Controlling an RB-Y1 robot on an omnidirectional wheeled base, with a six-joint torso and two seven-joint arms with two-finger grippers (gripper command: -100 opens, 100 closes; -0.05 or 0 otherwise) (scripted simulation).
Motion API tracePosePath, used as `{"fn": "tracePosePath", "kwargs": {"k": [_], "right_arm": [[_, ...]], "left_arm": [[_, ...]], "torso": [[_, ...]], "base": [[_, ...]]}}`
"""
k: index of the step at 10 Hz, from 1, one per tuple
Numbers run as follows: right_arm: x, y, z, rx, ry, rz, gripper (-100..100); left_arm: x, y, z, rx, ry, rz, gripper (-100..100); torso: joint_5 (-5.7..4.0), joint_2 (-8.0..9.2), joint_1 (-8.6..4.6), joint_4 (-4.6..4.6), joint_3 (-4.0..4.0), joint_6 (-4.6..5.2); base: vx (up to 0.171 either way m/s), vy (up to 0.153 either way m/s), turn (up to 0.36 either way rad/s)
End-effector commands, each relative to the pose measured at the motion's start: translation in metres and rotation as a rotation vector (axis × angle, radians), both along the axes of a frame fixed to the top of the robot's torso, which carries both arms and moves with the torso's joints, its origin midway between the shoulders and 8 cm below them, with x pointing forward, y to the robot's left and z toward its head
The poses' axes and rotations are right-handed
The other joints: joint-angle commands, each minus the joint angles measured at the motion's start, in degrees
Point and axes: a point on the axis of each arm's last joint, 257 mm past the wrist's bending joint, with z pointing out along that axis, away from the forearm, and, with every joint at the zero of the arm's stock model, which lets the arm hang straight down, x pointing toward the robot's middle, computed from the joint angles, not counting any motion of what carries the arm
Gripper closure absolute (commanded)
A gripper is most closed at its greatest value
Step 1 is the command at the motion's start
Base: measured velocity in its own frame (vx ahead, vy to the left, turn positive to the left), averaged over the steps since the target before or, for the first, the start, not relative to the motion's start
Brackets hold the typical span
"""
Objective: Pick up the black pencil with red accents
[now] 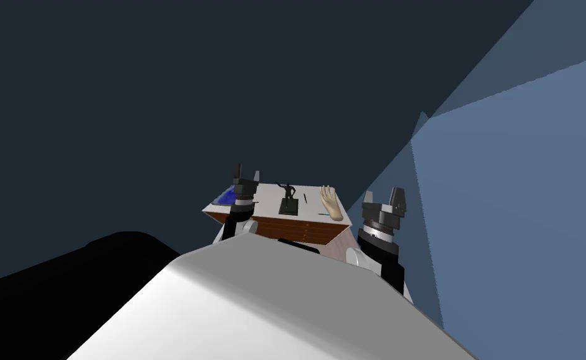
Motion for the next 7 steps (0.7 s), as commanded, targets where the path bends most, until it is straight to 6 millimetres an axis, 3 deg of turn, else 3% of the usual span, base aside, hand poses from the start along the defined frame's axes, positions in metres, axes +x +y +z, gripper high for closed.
{"fn": "tracePosePath", "kwargs": {"k": [1, 7], "right_arm": [[0.003, 0.002, -0.002, -0.031, 0.015, 0.015, -100], [0.025, 0.005, -0.021, -0.154, 0.111, 0.071, -100]], "left_arm": [[0.0, 0.0, 0.0, 0.0, 0.0, 0.0, 0], [0.0, 0.0, 0.0, 0.0, 0.0, 0.0, 0]], "torso": [[0.0, 0.0, 0.0, 0.0, 0.0, 0.0], [-0.08, 0.36, -0.34, 0.09, 0.22, 0.01]], "base": [[-0.026, -0.02, 0.086], [-0.095, -0.083, 0.154]]}}
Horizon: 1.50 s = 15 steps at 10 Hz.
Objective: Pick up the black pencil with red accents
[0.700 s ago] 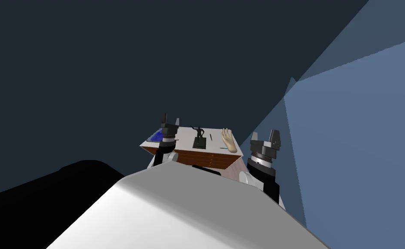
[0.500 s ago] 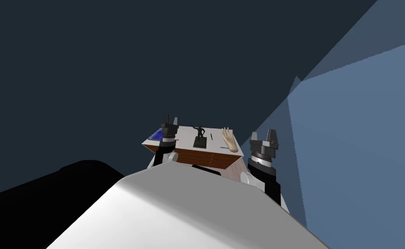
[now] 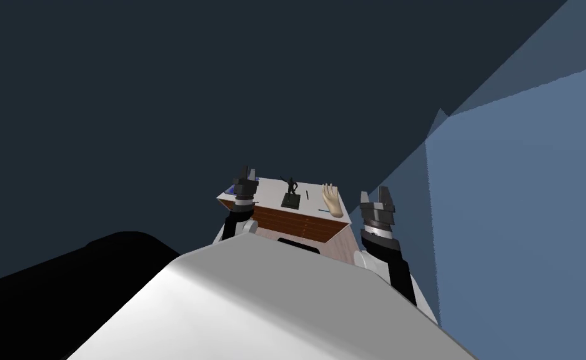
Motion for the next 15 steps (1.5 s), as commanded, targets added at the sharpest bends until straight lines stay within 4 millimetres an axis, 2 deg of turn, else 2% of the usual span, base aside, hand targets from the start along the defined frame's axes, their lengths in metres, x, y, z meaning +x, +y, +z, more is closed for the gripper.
{"fn": "tracePosePath", "kwargs": {"k": [1, 3, 5, 6, 9, 10, 12, 13, 15], "right_arm": [[0.01, -0.002, -0.008, -0.032, 0.04, 0.012, -100], [0.017, -0.002, -0.015, -0.063, 0.071, 0.025, -100], [0.032, -0.005, -0.031, -0.094, 0.137, 0.04, -100], [0.032, -0.005, -0.031, -0.107, 0.139, 0.045, -100], [0.057, -0.011, -0.062, -0.153, 0.26, 0.071, -100], [0.057, -0.011, -0.063, -0.167, 0.267, 0.074, -100], [0.073, -0.016, -0.09, -0.193, 0.362, 0.094, -100], [0.073, -0.016, -0.092, -0.204, 0.37, 0.096, -100], [0.086, -0.021, -0.122, -0.232, 0.47, 0.116, -100]], "left_arm": [[0.0, 0.0, 0.0, 0.0, 0.0, 0.0, 0], [0.0, 0.0, 0.0, 0.0, 0.0, 0.0, 0], [0.0, 0.0, 0.0, 0.0, 0.0, 0.0, 0], [0.0, 0.0, 0.0, 0.0, 0.0, 0.0, 0], [0.0, 0.0, 0.0, 0.0, 0.0, 0.0, 0], [0.0, 0.0, 0.0, 0.0, 0.0, 0.0, 0], [0.0, 0.0, 0.0, 0.0, 0.0, 0.0, 0], [0.0, 0.0, 0.0, 0.0, 0.0, 0.0, 0], [0.0, 0.0, 0.0, 0.0, 0.0, 0.0, 0]], "torso": [[0.0, 0.0, 0.0, 0.0, 0.0, 0.0], [-0.02, 0.01, -0.06, 0.01, 0.01, 0.03], [-0.01, 0.04, -0.06, 0.01, 0.02, -0.04], [-0.03, 0.2, -0.14, 0.04, 0.11, -0.02], [-0.03, 0.07, -0.14, 0.02, 0.04, -0.02], [-0.06, 0.12, -0.26, 0.03, 0.07, -0.01], [-0.03, -0.04, -0.11, 0.0, -0.01, 0.0], [-0.03, -0.02, -0.08, 0.0, -0.01, -0.01], [-0.04, -0.21, -0.13, -0.04, -0.11, 0.01]], "base": [[-0.133, -0.104, 0.414], [-0.091, -0.074, 0.083], [-0.155, -0.095, 0.426], [-0.138, -0.105, 0.115], [-0.143, -0.099, 0.384], [-0.126, -0.091, 0.148], [-0.127, -0.056, 0.363], [-0.09, -0.053, 0.206], [-0.086, -0.069, 0.366]]}}
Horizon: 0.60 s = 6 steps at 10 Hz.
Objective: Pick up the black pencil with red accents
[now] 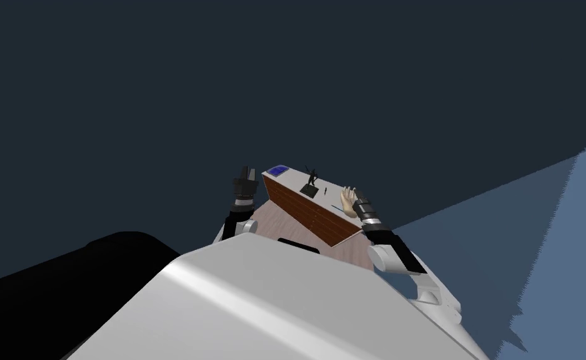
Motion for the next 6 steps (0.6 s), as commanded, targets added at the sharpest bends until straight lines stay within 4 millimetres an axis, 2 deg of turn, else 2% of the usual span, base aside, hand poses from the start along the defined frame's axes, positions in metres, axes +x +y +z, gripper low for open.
{"fn": "tracePosePath", "kwargs": {"k": [1, 2, 3, 5, 6], "right_arm": [[0.004, -0.003, -0.01, -0.019, 0.048, 0.006, -100], [0.009, -0.006, -0.025, -0.032, 0.101, 0.014, -100], [0.01, -0.007, -0.028, -0.04, 0.112, 0.015, -100], [0.017, -0.018, -0.065, -0.078, 0.236, 0.026, -100], [0.016, -0.02, -0.067, -0.084, 0.249, 0.027, -100]], "left_arm": [[0.0, 0.0, 0.0, 0.0, 0.0, 0.0, 0], [0.0, 0.0, 0.0, 0.0, 0.0, 0.0, 0], [0.0, 0.0, 0.0, 0.0, 0.0, 0.0, 0], [0.0, 0.0, 0.0, 0.0, 0.0, 0.0, 0], [0.0, 0.0, 0.0, 0.0, 0.0, 0.0, 0]], "torso": [[0.0, 0.0, 0.0, 0.0, 0.0, 0.0], [0.01, -0.03, 0.08, 0.0, -0.01, 0.06], [0.03, -0.07, 0.11, -0.01, -0.03, 0.02], [0.03, -0.18, 0.13, -0.04, -0.1, 0.0], [0.01, -0.17, 0.03, -0.04, -0.1, 0.03]], "base": [[-0.083, -0.047, 0.273], [-0.076, -0.034, 0.359], [-0.048, -0.033, 0.201], [-0.058, -0.043, 0.406], [-0.043, -0.052, 0.239]]}}
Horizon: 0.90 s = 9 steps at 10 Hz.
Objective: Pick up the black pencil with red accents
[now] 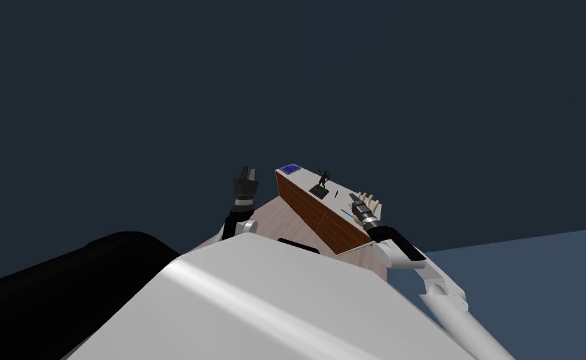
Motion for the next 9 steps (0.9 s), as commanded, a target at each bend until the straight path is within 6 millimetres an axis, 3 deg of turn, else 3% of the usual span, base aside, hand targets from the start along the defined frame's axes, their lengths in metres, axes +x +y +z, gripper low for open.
{"fn": "tracePosePath", "kwargs": {"k": [1, 2, 5, 7, 8, 9], "right_arm": [[0.0, -0.009, -0.025, -0.026, 0.088, 0.004, -100], [0.0, -0.015, -0.043, -0.045, 0.143, 0.005, -100], [-0.003, -0.032, -0.066, -0.075, 0.239, 0.002, -100], [-0.012, -0.054, -0.103, -0.119, 0.376, -0.005, -100], [-0.014, -0.059, -0.107, -0.116, 0.396, -0.012, -100], [-0.022, -0.075, -0.126, -0.142, 0.472, -0.024, -100]], "left_arm": [[0.0, 0.0, 0.0, 0.0, 0.0, 0.0, 0], [0.0, 0.0, 0.0, 0.0, 0.0, 0.0, 0], [0.0, 0.0, 0.0, 0.0, 0.0, 0.0, 0], [0.0, 0.0, 0.0, 0.0, 0.0, 0.0, 0], [0.0, 0.0, 0.0, 0.0, 0.0, 0.0, 0], [0.0, 0.0, 0.0, 0.0, 0.0, 0.0, 0]], "torso": [[0.0, 0.0, 0.0, 0.0, 0.0, 0.0], [0.0, -0.06, 0.0, -0.01, -0.03, -0.06], [0.01, -0.18, 0.01, -0.04, -0.11, -0.06], [0.0, -0.27, 0.01, -0.06, -0.16, -0.04], [-0.02, -0.28, -0.1, -0.06, -0.17, -0.03], [-0.02, -0.3, -0.07, -0.07, -0.17, 0.04]], "base": [[-0.032, -0.048, 0.392], [-0.035, -0.066, 0.389], [-0.006, -0.044, 0.315], [0.007, -0.059, 0.403], [0.014, -0.067, 0.236], [0.04, -0.059, 0.406]]}}
